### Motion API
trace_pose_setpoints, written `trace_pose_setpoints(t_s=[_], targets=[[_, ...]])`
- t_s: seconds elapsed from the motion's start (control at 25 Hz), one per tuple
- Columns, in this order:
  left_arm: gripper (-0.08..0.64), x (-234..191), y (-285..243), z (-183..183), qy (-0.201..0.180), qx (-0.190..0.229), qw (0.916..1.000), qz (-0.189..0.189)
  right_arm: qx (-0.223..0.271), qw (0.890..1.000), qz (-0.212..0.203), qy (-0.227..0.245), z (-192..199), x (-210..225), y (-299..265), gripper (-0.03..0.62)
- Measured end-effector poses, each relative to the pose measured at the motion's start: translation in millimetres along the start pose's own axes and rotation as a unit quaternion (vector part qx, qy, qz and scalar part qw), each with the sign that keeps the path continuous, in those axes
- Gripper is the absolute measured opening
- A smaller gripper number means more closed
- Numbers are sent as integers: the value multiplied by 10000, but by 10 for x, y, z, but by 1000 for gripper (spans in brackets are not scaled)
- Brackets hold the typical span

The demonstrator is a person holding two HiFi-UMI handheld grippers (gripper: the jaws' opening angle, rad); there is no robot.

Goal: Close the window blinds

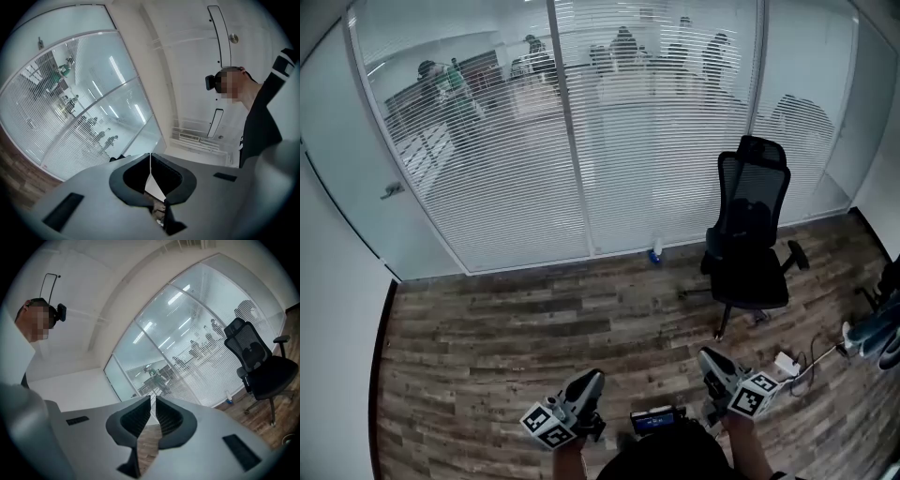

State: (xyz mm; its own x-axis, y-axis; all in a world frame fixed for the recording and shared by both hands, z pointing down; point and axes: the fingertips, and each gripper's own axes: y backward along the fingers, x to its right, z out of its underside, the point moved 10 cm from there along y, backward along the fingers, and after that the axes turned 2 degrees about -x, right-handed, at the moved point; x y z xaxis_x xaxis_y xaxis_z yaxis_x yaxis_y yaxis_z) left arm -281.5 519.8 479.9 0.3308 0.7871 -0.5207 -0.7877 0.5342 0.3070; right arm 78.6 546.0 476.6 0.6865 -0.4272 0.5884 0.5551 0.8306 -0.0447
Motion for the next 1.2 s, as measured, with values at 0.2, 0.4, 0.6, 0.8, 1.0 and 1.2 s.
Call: trace_pose_setpoints(t_s=[0.2, 0.4, 0.6, 0.8, 1.0, 1.2], targets=[[9, -183, -240, -45, -77, -72, 9999, -111, 33, 9999, -26, 122, -161, 232, -260, 91], [11, -530, -655, -154, -218, -75, 9990, -384, 41, 9994, -330, 17, -411, 666, -736, 103], [11, -754, -1321, -356, -457, -10, 9977, -500, 55, 9979, -647, 76, -945, 1056, -1170, 103], [20, -895, -1867, -388, -494, 83, 9971, -575, 2, 9942, -1037, 279, -1424, 1327, -1463, 103], [41, -1128, -2304, -380, -483, -201, 9962, -695, 70, 9926, -1179, 262, -1698, 1605, -1635, 103], [61, -1455, -2682, -419, -472, -477, 9952, -718, 157, 9949, -993, 74, -1782, 1865, -1720, 102]])
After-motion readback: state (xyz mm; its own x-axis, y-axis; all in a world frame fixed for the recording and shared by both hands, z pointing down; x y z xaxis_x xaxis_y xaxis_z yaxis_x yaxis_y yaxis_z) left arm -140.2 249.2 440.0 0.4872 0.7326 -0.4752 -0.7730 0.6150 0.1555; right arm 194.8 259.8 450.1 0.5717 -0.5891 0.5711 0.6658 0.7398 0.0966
